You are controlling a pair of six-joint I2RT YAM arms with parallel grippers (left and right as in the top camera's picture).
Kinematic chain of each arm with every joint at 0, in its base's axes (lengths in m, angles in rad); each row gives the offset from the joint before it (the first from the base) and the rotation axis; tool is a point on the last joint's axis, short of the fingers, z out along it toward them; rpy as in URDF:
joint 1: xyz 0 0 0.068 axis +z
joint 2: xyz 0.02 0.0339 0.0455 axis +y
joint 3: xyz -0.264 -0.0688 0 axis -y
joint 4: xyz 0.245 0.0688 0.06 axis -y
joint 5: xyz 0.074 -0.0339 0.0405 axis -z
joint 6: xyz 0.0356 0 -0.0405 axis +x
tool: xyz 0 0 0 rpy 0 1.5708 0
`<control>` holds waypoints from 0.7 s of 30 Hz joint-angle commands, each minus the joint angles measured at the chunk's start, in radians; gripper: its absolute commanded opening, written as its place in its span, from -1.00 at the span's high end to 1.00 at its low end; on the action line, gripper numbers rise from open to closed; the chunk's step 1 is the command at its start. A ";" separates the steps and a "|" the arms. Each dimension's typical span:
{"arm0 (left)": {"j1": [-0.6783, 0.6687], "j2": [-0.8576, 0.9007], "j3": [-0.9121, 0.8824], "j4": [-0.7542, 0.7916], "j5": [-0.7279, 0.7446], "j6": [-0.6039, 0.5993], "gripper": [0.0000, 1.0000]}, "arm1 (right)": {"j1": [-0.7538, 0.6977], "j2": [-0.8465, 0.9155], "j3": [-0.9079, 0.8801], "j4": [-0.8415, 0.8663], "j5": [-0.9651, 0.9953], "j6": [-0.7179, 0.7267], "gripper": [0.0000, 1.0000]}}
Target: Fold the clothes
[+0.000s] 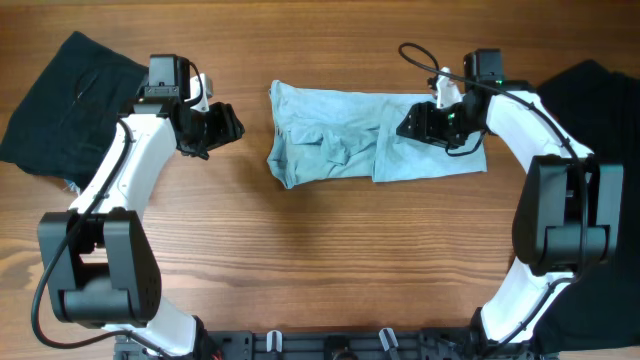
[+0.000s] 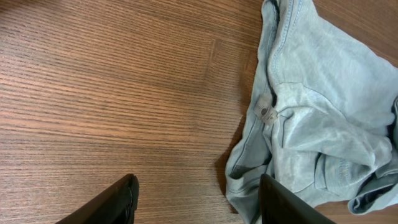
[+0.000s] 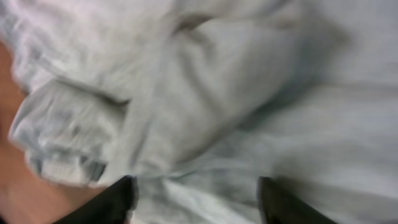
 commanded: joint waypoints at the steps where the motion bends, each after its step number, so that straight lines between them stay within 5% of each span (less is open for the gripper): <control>1: 0.007 0.007 0.010 0.000 0.016 0.016 -0.24 | 0.039 0.011 0.013 0.027 0.062 0.046 -0.78; 4: 0.007 0.007 0.010 0.000 0.016 0.016 -0.24 | 0.071 0.036 0.013 0.097 0.039 0.075 -0.31; 5: 0.007 0.007 0.010 0.000 0.016 0.016 -0.24 | 0.082 0.042 0.013 0.147 0.040 0.105 0.26; 6: 0.007 0.007 0.010 0.000 0.016 0.016 -0.24 | 0.085 0.043 0.013 0.184 0.040 0.130 0.52; 12: 0.007 0.007 0.010 -0.005 0.022 0.016 -0.36 | 0.073 0.043 0.013 0.386 0.040 0.256 0.84; 14: 0.007 0.007 0.010 -0.011 0.060 0.016 -0.51 | 0.066 0.043 0.014 0.404 0.039 0.272 0.71; 15: 0.006 0.008 0.010 -0.013 0.081 0.016 -0.66 | 0.063 0.043 0.014 0.399 0.038 0.270 0.05; 16: 0.003 0.008 0.010 -0.012 0.099 0.016 -0.80 | 0.060 0.043 0.014 0.385 0.033 0.264 -0.38; 18: -0.008 0.008 0.010 -0.011 0.103 0.016 -1.00 | 0.050 0.043 0.014 0.328 -0.010 0.206 -0.53; 19: -0.017 0.008 0.010 -0.011 0.104 0.016 -0.99 | 0.046 0.043 0.014 0.287 -0.027 0.172 -0.72; 21: -0.040 0.013 0.010 -0.011 0.114 0.017 -1.00 | 0.035 0.034 0.014 0.211 -0.069 0.086 -0.77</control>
